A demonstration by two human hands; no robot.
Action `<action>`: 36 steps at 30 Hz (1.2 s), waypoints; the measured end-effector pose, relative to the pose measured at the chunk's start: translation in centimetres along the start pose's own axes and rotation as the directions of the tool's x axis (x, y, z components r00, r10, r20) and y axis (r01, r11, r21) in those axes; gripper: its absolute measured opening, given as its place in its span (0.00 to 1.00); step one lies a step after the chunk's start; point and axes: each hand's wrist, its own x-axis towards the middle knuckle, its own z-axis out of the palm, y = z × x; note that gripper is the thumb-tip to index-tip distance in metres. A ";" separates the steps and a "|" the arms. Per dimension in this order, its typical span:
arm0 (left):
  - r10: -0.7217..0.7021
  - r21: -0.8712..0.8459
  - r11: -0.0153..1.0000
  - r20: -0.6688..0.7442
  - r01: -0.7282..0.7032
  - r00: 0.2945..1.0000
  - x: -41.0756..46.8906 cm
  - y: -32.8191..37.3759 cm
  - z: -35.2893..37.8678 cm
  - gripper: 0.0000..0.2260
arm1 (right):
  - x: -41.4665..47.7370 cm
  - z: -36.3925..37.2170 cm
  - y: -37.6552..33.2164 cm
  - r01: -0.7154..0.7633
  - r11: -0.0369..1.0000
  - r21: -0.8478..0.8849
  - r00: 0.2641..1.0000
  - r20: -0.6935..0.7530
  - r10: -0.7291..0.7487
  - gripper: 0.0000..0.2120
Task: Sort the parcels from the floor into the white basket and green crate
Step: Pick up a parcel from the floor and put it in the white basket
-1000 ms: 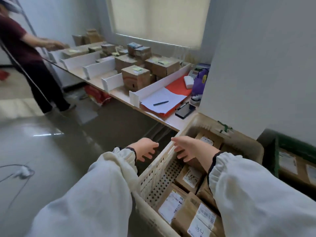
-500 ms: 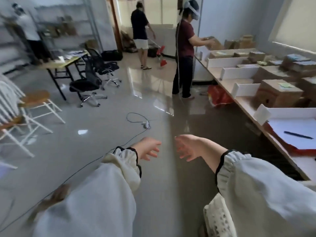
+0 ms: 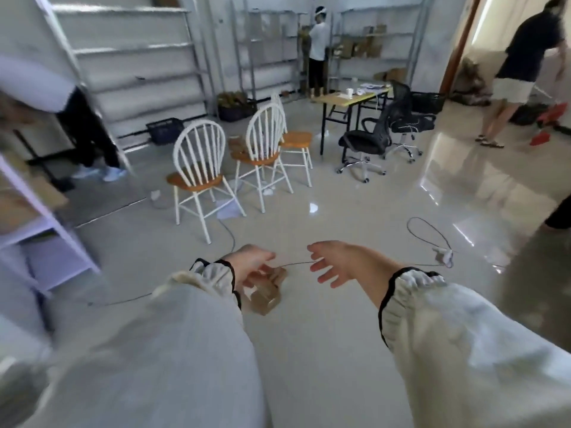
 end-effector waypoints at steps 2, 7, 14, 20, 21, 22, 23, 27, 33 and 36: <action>-0.040 -0.024 0.999 -0.076 0.038 0.996 0.3 -3.0 -5.7 0.11 | 2.4 5.3 -3.5 0.018 1.000 -0.016 0.998 0.056 -0.017 0.18; -0.150 -0.143 0.982 -0.217 0.120 0.965 -0.7 -10.7 -16.9 0.11 | 6.6 18.1 -9.4 0.029 0.995 -0.101 0.971 0.238 -0.004 0.18; -0.362 -0.377 0.890 -0.236 0.258 0.902 -2.6 -20.9 -25.3 0.16 | 11.4 30.9 -14.3 0.111 0.901 -0.418 0.923 0.381 0.063 0.19; -0.544 -0.547 0.766 -0.274 0.337 0.793 0.8 -26.5 -29.4 0.18 | 17.9 38.7 -17.4 0.160 0.813 -0.560 0.863 0.479 0.160 0.18; -0.564 -0.573 0.747 -0.276 0.338 0.778 1.8 -27.4 -29.8 0.17 | 19.1 39.8 -17.8 0.158 0.799 -0.580 0.851 0.491 0.188 0.16; -0.581 -0.599 0.727 -0.273 0.337 0.767 3.0 -28.4 -30.1 0.17 | 20.5 40.8 -18.1 0.160 0.784 -0.600 0.837 0.503 0.214 0.15; -0.594 -0.624 0.706 -0.264 0.335 0.760 4.4 -29.4 -30.3 0.17 | 22.1 41.9 -18.3 0.163 0.768 -0.619 0.826 0.512 0.237 0.13; -0.639 -0.689 0.634 -0.213 0.350 0.739 11.7 -35.1 -30.0 0.16 | 30.1 46.3 -16.8 0.163 0.729 -0.665 0.829 0.493 0.264 0.13; -0.693 -0.717 0.586 -0.201 0.378 0.692 25.6 -50.0 -25.3 0.12 | 45.9 53.5 -5.3 0.060 0.712 -0.700 0.820 0.441 0.364 0.21; -0.725 -0.735 0.550 -0.183 0.398 0.664 33.4 -60.0 -21.4 0.11 | 55.0 57.0 2.6 -0.010 0.718 -0.695 0.825 0.400 0.399 0.23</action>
